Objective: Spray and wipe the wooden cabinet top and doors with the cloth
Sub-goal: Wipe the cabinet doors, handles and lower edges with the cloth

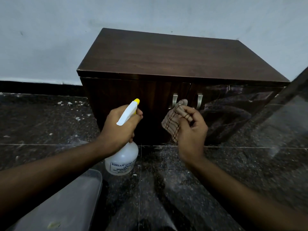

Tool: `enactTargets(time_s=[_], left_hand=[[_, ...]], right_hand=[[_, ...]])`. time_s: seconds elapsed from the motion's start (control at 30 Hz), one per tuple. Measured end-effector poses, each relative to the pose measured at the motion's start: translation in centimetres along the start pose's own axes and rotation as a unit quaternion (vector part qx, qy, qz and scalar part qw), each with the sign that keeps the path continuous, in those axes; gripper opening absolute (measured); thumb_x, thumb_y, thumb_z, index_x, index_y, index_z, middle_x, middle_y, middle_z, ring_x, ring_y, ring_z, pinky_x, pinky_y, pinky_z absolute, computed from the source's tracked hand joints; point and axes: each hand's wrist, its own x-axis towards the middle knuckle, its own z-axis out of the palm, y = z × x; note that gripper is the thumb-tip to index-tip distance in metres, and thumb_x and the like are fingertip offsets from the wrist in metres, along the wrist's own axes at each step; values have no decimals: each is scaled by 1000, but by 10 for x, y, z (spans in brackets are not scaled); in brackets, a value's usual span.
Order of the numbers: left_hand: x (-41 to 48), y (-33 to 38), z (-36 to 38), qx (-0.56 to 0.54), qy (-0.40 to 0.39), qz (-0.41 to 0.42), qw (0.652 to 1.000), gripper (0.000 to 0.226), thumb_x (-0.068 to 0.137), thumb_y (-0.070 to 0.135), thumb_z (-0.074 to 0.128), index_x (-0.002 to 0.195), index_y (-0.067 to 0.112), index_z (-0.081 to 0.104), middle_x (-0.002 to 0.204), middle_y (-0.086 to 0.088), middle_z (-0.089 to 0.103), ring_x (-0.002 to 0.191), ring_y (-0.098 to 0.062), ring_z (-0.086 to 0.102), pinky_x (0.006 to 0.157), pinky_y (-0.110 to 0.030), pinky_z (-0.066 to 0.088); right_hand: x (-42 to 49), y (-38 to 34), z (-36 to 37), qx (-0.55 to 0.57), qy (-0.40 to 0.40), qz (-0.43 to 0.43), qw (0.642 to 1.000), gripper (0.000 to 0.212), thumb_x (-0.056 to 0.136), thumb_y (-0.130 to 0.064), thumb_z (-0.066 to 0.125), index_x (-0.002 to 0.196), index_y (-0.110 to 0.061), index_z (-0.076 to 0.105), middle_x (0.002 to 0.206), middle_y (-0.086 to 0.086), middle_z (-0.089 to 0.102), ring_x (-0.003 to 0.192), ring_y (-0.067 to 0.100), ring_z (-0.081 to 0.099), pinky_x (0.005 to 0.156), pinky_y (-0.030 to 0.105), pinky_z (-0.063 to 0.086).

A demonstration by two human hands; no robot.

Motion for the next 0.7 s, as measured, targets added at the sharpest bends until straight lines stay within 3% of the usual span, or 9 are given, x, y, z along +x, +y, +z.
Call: enactTargets(time_s=[0.1, 0.2, 0.3, 0.37, 0.4, 0.47, 0.57, 0.63, 0.7], left_hand=[[0, 0, -1, 6, 1, 8, 1000, 13, 103, 5, 63, 94, 10, 71, 94, -39, 67, 41, -16, 52, 42, -32, 46], [-1, -1, -2, 7, 0, 10, 1000, 12, 102, 6, 63, 94, 10, 71, 89, -38, 65, 41, -17, 52, 42, -33, 46], [-3, 0, -1, 4, 1, 6, 1000, 9, 101, 9, 66, 94, 10, 71, 79, -34, 63, 41, -18, 52, 45, -34, 46], [-5, 1, 0, -5, -1, -1, 1000, 9, 94, 19, 68, 94, 10, 72, 83, -34, 66, 41, -18, 52, 45, -34, 46], [-5, 2, 1, -8, -3, -3, 1000, 16, 90, 24, 66, 94, 10, 71, 90, -36, 67, 42, -18, 52, 44, -34, 46], [-6, 4, 3, -14, -10, -3, 1000, 20, 88, 27, 65, 95, 10, 71, 97, -39, 66, 42, -18, 52, 42, -33, 46], [-6, 6, 7, -22, -26, 6, 999, 17, 88, 27, 66, 93, 13, 73, 97, -39, 66, 41, -17, 51, 43, -33, 45], [-7, 6, 15, -21, -54, 11, 998, 15, 89, 27, 66, 92, 15, 73, 96, -40, 66, 41, -18, 51, 43, -34, 45], [-11, 6, 26, -15, -98, 16, 995, 17, 91, 27, 66, 95, 13, 73, 92, -41, 65, 43, -20, 52, 44, -35, 45]], right_hand=[[7, 2, -4, -232, -91, -263, 932, 38, 94, 10, 56, 128, -3, 67, 128, 5, 67, 124, 17, 61, 108, 32, 48], [36, 5, 1, -458, -155, -426, 765, 35, 96, 0, 54, 128, -2, 67, 123, 11, 68, 118, 32, 57, 101, 42, 47], [43, 24, 7, -591, -204, -448, 639, 37, 97, -13, 48, 128, -5, 66, 121, 13, 66, 115, 35, 56, 93, 49, 46], [41, 49, -3, -610, -308, -398, 613, 35, 92, -10, 53, 124, -10, 67, 117, 10, 67, 111, 31, 56, 92, 45, 47], [42, 60, -14, -598, -353, -337, 636, 38, 89, -5, 55, 123, -15, 67, 117, 7, 67, 109, 27, 58, 91, 43, 50], [43, 68, -40, -520, -362, -172, 754, 39, 93, -3, 56, 124, -22, 68, 118, 2, 70, 107, 20, 66, 90, 37, 57], [34, 62, -75, -343, -180, 27, 921, 37, 96, 3, 55, 103, -28, 74, 104, -8, 74, 98, 11, 70, 78, 21, 55], [27, 59, -94, -166, -80, 160, 970, 34, 96, 6, 54, 99, -21, 74, 102, 2, 76, 101, 23, 72, 77, 31, 57], [23, 55, -110, 14, -19, 276, 961, 27, 97, 5, 54, 109, -11, 73, 113, 15, 75, 110, 36, 70, 89, 48, 59]])
